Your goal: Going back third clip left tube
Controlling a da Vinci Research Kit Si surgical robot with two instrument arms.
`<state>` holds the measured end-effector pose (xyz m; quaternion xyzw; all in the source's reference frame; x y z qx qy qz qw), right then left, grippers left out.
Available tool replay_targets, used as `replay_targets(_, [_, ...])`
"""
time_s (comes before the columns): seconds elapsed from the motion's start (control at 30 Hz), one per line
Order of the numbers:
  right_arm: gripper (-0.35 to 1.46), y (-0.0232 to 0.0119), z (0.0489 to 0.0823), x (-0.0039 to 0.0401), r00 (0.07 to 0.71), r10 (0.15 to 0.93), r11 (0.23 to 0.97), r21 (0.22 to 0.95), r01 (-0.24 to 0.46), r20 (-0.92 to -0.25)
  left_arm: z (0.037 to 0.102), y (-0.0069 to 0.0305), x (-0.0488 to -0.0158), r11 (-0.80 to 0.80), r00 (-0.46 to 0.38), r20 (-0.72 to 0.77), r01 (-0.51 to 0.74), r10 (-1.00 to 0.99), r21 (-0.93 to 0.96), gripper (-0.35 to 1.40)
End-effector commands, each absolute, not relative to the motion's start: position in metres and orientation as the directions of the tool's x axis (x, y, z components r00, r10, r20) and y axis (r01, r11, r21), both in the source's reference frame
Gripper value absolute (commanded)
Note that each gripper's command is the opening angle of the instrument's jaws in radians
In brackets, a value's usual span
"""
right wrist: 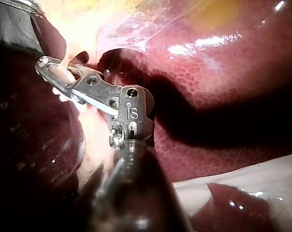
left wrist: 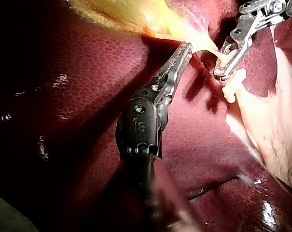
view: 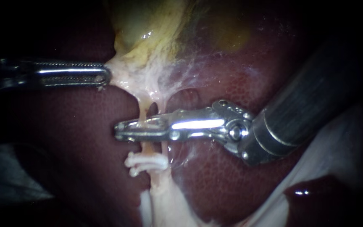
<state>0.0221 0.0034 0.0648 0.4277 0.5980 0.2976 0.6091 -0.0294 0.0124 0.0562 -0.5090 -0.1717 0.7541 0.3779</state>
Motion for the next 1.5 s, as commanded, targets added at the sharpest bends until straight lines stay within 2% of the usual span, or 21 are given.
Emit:
replay_targets(0.03, [-0.35, 0.0034, 0.0649, 0.0222, 0.110, 0.874, 0.456, 0.876, 0.154, -0.474, 0.0561, 0.0124, -0.0294, -0.656, -0.196, -0.638, -0.394, 0.745, -0.644, -0.35])
replay_targets(0.07, [-0.26, 0.0035, 0.0649, 0.0223, 0.109, 0.874, 0.456, 0.876, 0.154, -0.474, 0.0561, 0.0124, -0.0294, -0.656, -0.196, -0.638, -0.394, 0.744, -0.644, -0.35])
replay_targets(0.2, [0.33, 0.0037, 0.0655, 0.0232, 0.103, 0.856, 0.489, 0.859, 0.153, -0.506, 0.0561, 0.0124, -0.0293, -0.656, -0.196, -0.638, -0.394, 0.744, -0.644, -0.35])
replay_targets(0.3, [0.44, 0.0037, 0.0666, 0.0239, 0.098, 0.852, 0.500, 0.854, 0.141, -0.515, 0.0561, 0.0124, -0.0293, -0.656, -0.196, -0.638, -0.394, 0.744, -0.644, -0.35])
replay_targets(0.53, [0.48, 0.0037, 0.0701, 0.0231, 0.154, 0.838, 0.519, 0.852, 0.071, -0.523, 0.0561, 0.0124, -0.0291, -0.656, -0.196, -0.638, -0.393, 0.744, -0.644, -0.35])
replay_targets(0.67, [0.48, 0.0044, 0.0714, 0.0219, 0.143, 0.840, 0.525, 0.850, 0.037, -0.524, 0.0561, 0.0124, -0.0291, -0.656, -0.196, -0.638, -0.393, 0.744, -0.644, -0.35])
replay_targets(0.83, [0.49, 0.0049, 0.0720, 0.0211, 0.172, 0.838, 0.528, 0.849, -0.013, -0.519, 0.0561, 0.0124, -0.0291, -0.656, -0.196, -0.638, -0.393, 0.744, -0.644, -0.35])
replay_targets(0.9, [0.49, 0.0048, 0.0718, 0.0209, 0.178, 0.827, 0.543, 0.840, -0.012, -0.533, 0.0561, 0.0124, -0.0291, -0.656, -0.196, -0.638, -0.393, 0.744, -0.644, -0.35])
replay_targets(1.0, [0.49, 0.0045, 0.0706, 0.0205, 0.213, 0.775, 0.610, 0.792, -0.010, -0.595, 0.0561, 0.0124, -0.0290, -0.656, -0.197, -0.638, -0.393, 0.744, -0.644, -0.35])
replay_targets(1.07, [0.49, 0.0043, 0.0693, 0.0199, 0.240, 0.735, 0.654, 0.756, -0.004, -0.634, 0.0560, 0.0124, -0.0289, -0.656, -0.197, -0.638, -0.392, 0.744, -0.645, -0.35])
replay_targets(1.17, [0.49, 0.0041, 0.0673, 0.0191, 0.248, 0.702, 0.687, 0.726, 0.013, -0.668, 0.0560, 0.0124, -0.0289, -0.656, -0.197, -0.638, -0.392, 0.744, -0.645, -0.35])
replay_targets(1.3, [0.49, 0.0040, 0.0655, 0.0178, 0.257, 0.674, 0.711, 0.702, 0.029, -0.693, 0.0560, 0.0124, -0.0289, -0.656, -0.197, -0.638, -0.392, 0.744, -0.645, -0.35])
replay_targets(1.5, [0.49, 0.0040, 0.0650, 0.0163, 0.269, 0.649, 0.734, 0.679, 0.024, -0.712, 0.0560, 0.0124, -0.0289, -0.656, -0.197, -0.638, -0.392, 0.744, -0.645, -0.35])
